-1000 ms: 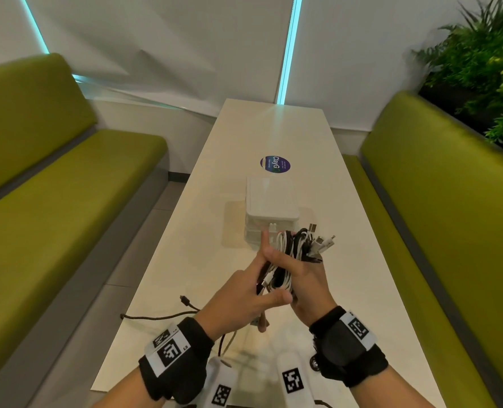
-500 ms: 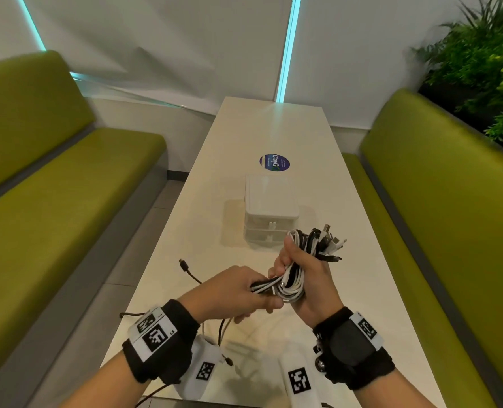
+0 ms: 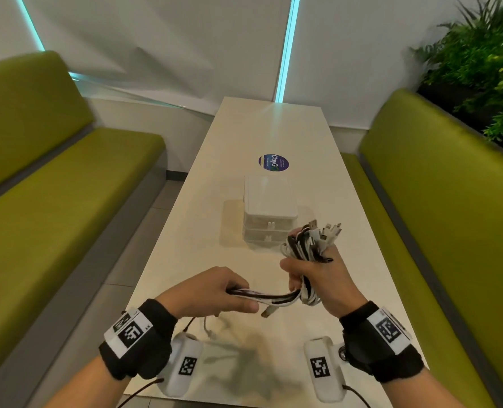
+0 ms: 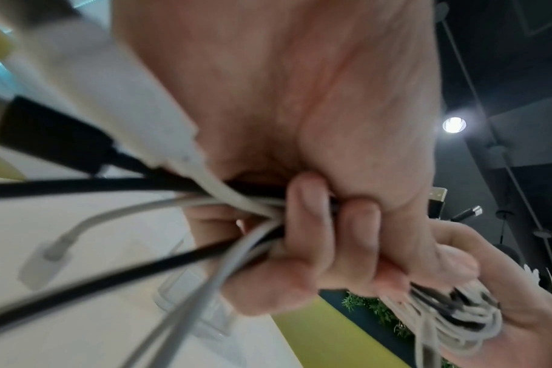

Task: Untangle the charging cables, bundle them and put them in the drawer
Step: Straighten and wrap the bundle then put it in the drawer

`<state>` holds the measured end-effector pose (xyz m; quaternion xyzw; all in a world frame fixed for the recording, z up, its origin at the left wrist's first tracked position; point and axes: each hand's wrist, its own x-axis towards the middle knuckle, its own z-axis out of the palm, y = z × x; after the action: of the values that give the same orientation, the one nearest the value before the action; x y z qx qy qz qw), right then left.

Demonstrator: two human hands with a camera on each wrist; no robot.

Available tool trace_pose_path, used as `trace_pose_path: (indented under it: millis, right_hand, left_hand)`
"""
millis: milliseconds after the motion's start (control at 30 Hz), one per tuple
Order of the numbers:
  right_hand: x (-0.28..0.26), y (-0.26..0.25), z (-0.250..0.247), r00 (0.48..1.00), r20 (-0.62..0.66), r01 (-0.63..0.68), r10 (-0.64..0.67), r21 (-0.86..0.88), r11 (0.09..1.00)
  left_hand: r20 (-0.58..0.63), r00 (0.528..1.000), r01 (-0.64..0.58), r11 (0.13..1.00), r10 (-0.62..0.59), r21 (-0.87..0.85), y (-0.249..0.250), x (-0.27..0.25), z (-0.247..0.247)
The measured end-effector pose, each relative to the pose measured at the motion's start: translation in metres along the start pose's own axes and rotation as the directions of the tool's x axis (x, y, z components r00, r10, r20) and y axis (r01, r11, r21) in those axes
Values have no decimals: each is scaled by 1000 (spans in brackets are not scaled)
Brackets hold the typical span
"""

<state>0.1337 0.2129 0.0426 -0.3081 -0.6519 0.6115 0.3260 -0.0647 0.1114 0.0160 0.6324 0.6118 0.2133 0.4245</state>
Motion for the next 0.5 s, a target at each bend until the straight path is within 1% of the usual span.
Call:
trace_pose_path:
  millis: [67, 133, 200, 267, 300, 367, 400, 433, 500]
  right_hand:
    - [1, -4, 0, 999, 30, 21, -17, -142, 990]
    - [2, -6, 0, 995, 95, 63, -36, -295, 953]
    - [2, -7, 6, 981, 189, 117, -38, -429, 896]
    - [2, -8, 11, 972, 221, 183, -76, -518, 835]
    - [1, -9, 12, 970, 216, 210, -111, -519, 829]
    - [0, -10, 12, 969, 182, 232, -168, -430, 873]
    - [-1, -11, 12, 971, 156, 227, -182, -358, 906]
    - [-1, -13, 11, 974, 124, 219, -191, -284, 933]
    - [-1, -17, 8, 977, 58, 212, -205, -143, 967]
  left_hand:
    - [-31, 998, -54, 998, 55, 14, 3, 1, 0]
    - [-57, 994, -95, 994, 98, 44, 6, 4, -1]
    - [-73, 990, -111, 988, 120, 106, 9, 7, 0]
    - [-63, 992, -92, 971, 108, 219, 12, 9, 0]
    - [-49, 996, -62, 957, 79, 284, 12, 10, -1]
    - [-12, 1000, 5, 933, 0, 361, 9, 10, -2]
    - [5, 1000, 23, 940, -26, 340, 7, 9, -2]
    - [26, 999, 27, 959, -35, 283, 7, 8, 0]
    - [73, 997, 18, 997, -24, 78, 13, 8, 8]
